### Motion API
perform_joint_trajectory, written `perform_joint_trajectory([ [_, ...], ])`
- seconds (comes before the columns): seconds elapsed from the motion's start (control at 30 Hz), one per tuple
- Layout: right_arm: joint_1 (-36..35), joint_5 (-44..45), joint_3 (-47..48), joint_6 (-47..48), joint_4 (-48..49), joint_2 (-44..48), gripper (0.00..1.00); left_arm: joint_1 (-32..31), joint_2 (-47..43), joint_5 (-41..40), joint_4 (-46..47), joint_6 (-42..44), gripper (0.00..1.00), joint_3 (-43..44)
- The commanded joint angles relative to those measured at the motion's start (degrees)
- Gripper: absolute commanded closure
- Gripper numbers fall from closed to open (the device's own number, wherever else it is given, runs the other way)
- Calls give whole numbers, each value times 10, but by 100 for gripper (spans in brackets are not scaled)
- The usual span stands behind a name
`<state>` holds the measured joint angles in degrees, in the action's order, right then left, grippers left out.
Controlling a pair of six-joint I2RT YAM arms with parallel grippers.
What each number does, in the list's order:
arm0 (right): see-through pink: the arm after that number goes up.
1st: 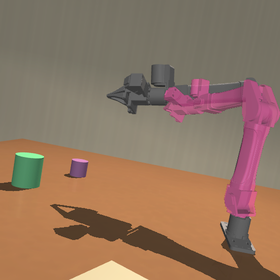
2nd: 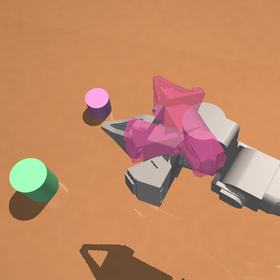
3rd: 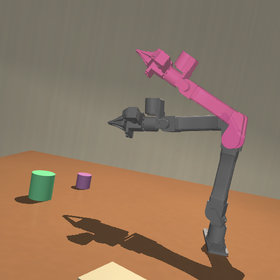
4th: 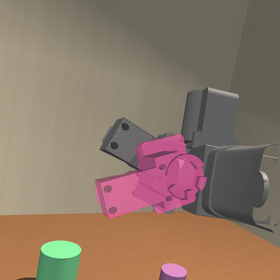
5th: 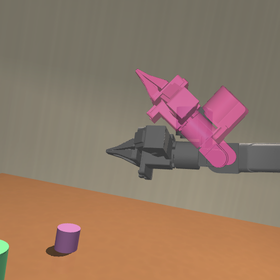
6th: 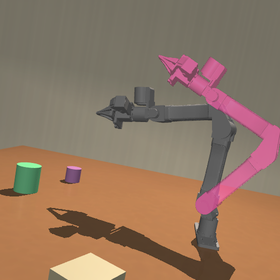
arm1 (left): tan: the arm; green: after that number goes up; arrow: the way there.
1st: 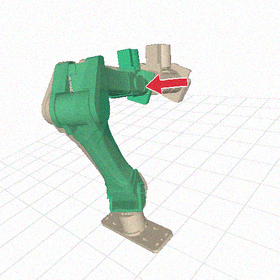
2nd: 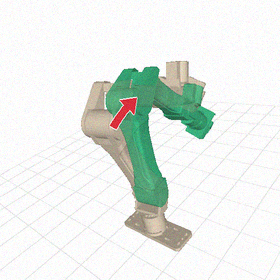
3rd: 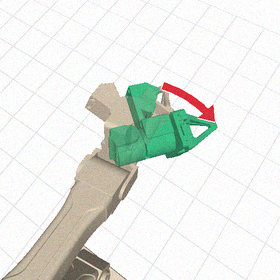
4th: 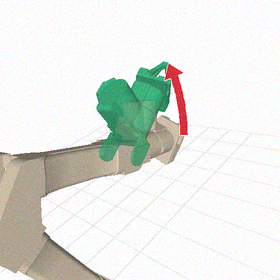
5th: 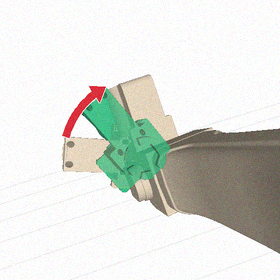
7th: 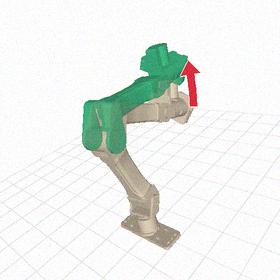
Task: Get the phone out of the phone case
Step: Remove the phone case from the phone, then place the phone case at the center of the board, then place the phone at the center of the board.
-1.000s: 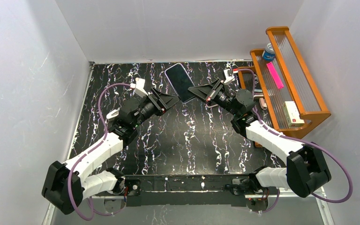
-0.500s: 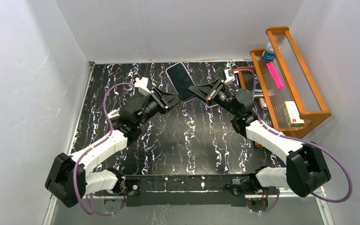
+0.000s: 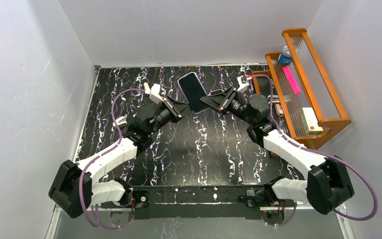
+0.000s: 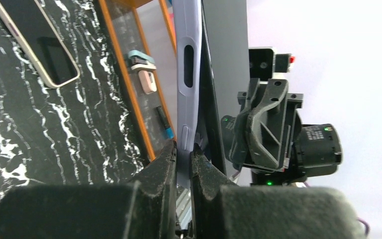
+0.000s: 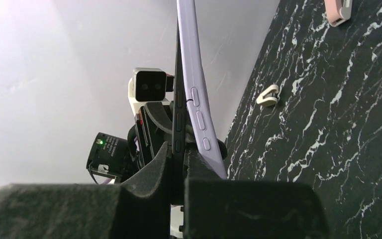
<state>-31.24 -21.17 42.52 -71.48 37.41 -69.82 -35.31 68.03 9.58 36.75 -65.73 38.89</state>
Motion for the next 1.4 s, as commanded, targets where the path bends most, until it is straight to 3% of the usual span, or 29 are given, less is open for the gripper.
perform_joint_trajectory([
  [0.0,-9,-58,1,17,-1,45,99,25,-11,-121,-48,75,100,17],
  [0.3,-9,-43,-10,45,-68,63,99,108,-5,-118,-162,160,100,53],
  [0.47,-8,-17,-15,68,-90,57,99,176,-9,-50,-221,201,100,57],
  [0.67,-7,59,-36,106,-89,32,99,193,-3,4,-341,320,100,88],
  [0.83,-8,97,-42,122,-48,-20,99,193,52,25,-461,400,100,127],
  [1.03,-8,145,-60,117,48,-94,99,192,139,53,-494,407,100,161],
  [1.37,-13,206,-34,79,126,-237,99,191,249,54,-481,378,100,197],
])
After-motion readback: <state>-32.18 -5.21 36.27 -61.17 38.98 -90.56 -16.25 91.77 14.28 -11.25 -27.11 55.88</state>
